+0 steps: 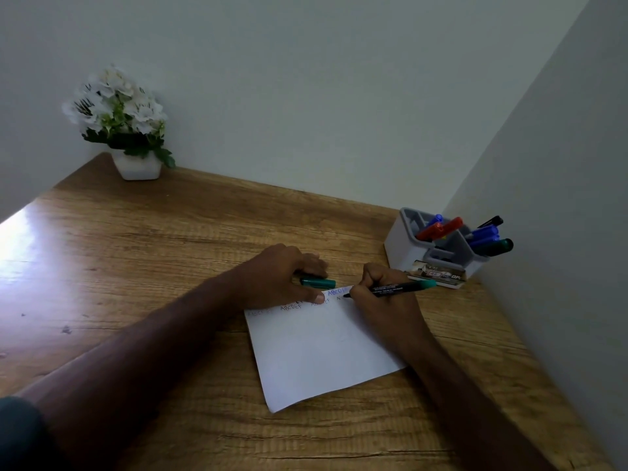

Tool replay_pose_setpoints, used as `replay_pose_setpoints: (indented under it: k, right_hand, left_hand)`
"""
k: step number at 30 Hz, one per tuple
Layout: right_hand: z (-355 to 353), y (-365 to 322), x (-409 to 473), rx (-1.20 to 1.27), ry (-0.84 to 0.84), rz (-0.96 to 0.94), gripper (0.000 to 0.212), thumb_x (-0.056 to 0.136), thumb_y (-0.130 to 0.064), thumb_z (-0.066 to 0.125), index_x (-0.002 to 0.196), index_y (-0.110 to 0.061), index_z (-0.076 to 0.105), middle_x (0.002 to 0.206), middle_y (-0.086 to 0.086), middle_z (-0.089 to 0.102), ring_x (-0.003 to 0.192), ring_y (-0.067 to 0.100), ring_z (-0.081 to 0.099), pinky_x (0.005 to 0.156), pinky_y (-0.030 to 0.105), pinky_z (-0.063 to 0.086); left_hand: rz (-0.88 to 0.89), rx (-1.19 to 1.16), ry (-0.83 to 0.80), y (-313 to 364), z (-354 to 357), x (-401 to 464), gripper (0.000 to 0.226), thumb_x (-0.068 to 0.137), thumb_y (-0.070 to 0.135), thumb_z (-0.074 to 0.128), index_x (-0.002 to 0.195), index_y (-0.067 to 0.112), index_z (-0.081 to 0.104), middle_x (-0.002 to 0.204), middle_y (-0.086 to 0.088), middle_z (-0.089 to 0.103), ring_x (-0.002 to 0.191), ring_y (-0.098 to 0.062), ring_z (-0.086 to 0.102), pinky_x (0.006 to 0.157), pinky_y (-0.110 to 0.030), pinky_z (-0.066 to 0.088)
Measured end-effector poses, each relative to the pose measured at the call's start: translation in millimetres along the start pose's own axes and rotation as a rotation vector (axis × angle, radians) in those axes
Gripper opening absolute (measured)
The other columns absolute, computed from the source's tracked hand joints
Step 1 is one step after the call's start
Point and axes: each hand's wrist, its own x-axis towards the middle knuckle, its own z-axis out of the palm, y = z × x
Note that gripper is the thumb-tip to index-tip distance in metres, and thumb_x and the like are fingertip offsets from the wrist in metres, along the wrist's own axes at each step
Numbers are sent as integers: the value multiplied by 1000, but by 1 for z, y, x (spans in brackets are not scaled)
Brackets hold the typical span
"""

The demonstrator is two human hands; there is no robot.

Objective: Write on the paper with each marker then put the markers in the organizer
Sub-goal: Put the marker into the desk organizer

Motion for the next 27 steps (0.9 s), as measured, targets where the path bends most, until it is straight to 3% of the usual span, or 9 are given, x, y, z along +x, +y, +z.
replay_pose_setpoints:
  k: [9, 12, 21, 27]
  right_hand:
    - [0, 1, 0, 7, -7, 14, 33, 78, 6, 61, 54, -11, 46, 53, -4, 45, 52, 4, 41, 48, 18, 35]
    - [0, 3, 1, 27, 13, 19, 28, 79, 7, 61, 56, -1, 46, 55, 2, 47, 54, 6, 42, 49, 18, 37]
    - [1, 2, 1, -3, 22, 30, 27, 79, 5, 61, 59, 2, 44, 58, 16, 48, 55, 10, 42, 49, 21, 37]
    - [2, 1, 2, -6, 25, 30, 27, 79, 4, 61, 58, 1, 44, 55, 8, 45, 53, 5, 40, 47, 18, 34]
  left_hand:
    - [2, -8, 0, -1, 1, 0, 55, 85, 44, 69, 134, 24, 57, 145, 9, 49, 139, 0, 32, 116, -31, 28]
    - [7, -18, -2, -2, 1, 0, 54, 85, 43, 70, 134, 23, 57, 144, 8, 50, 139, -1, 32, 116, -31, 28]
    - [8, -4, 0, -2, 1, 0, 55, 85, 44, 69, 134, 23, 57, 145, 8, 50, 139, -4, 35, 115, -31, 29]
    - [4, -3, -6, -1, 0, 0, 55, 85, 44, 69, 134, 23, 57, 145, 8, 49, 139, -4, 35, 114, -30, 30]
